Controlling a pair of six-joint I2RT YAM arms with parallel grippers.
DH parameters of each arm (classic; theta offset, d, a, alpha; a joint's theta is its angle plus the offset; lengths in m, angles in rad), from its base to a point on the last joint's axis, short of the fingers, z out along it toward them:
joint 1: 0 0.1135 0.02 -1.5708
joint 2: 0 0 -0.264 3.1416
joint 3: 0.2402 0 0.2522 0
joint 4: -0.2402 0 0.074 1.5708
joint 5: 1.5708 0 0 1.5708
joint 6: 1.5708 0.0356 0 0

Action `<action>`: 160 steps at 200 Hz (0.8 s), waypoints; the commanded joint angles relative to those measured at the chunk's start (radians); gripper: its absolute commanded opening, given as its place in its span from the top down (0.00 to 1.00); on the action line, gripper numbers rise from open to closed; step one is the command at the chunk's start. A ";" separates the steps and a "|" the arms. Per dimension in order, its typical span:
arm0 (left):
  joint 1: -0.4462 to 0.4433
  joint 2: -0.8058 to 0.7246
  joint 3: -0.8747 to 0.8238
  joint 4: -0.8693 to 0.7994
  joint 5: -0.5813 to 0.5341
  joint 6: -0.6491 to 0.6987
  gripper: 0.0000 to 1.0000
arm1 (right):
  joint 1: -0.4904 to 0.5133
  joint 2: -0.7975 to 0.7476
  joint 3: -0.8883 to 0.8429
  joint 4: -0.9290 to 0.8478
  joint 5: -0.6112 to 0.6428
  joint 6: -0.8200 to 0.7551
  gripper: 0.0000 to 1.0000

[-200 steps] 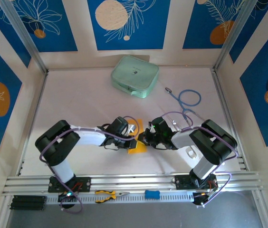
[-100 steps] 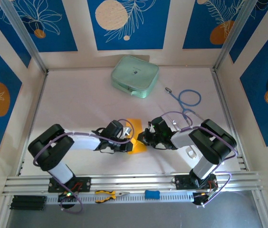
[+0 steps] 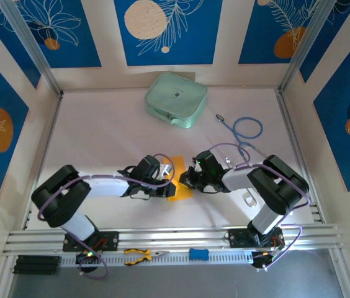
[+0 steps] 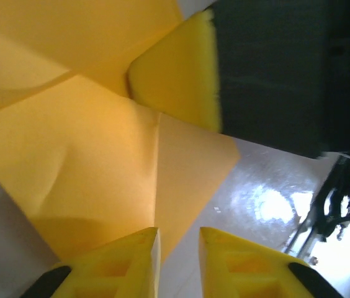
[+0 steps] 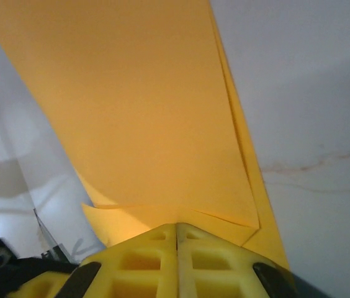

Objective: Fold a paper plane with a square sheet of paper (pick it up from the middle)
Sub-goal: Fold the triangle a second time at the center of the table.

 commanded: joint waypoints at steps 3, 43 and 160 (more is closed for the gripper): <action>0.009 -0.100 0.017 -0.046 -0.064 0.039 0.74 | -0.009 -0.071 0.011 -0.115 0.038 -0.056 0.89; 0.020 -0.171 -0.001 -0.108 -0.122 0.051 0.75 | -0.005 -0.203 -0.030 -0.156 0.068 -0.079 0.71; 0.023 0.053 0.070 -0.052 -0.033 0.065 0.95 | 0.055 -0.126 0.015 -0.108 -0.009 -0.049 0.96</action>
